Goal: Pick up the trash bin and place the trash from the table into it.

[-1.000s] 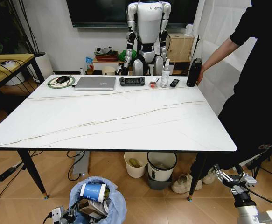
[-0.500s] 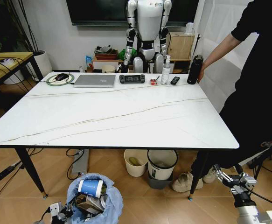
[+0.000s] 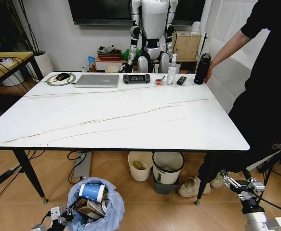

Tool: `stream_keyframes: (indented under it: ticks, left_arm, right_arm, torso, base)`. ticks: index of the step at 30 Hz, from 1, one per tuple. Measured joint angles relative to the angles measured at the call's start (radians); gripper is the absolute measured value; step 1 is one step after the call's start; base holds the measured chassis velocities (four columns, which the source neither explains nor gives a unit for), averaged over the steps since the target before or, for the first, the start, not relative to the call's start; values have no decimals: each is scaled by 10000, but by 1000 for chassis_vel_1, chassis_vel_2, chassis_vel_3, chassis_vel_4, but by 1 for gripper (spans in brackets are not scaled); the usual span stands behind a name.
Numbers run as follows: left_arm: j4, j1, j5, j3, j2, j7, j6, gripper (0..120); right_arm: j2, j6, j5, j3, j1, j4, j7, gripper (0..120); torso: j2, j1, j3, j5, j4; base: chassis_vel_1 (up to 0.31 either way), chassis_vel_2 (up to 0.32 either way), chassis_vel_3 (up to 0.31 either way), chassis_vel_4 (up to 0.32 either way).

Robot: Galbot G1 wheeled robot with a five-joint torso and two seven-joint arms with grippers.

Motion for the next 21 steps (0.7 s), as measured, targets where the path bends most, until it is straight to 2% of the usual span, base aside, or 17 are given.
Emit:
stream_keyframes:
  ticks: [21]
  left_arm:
    - [327, -286, 3, 91, 105, 9, -10, 0]
  right_arm:
    - [0, 0, 0, 0, 0, 0, 0, 100]
  torso:
    - [-1003, -435, -569, 0, 0]
  base:
    - [0, 0, 0, 0]
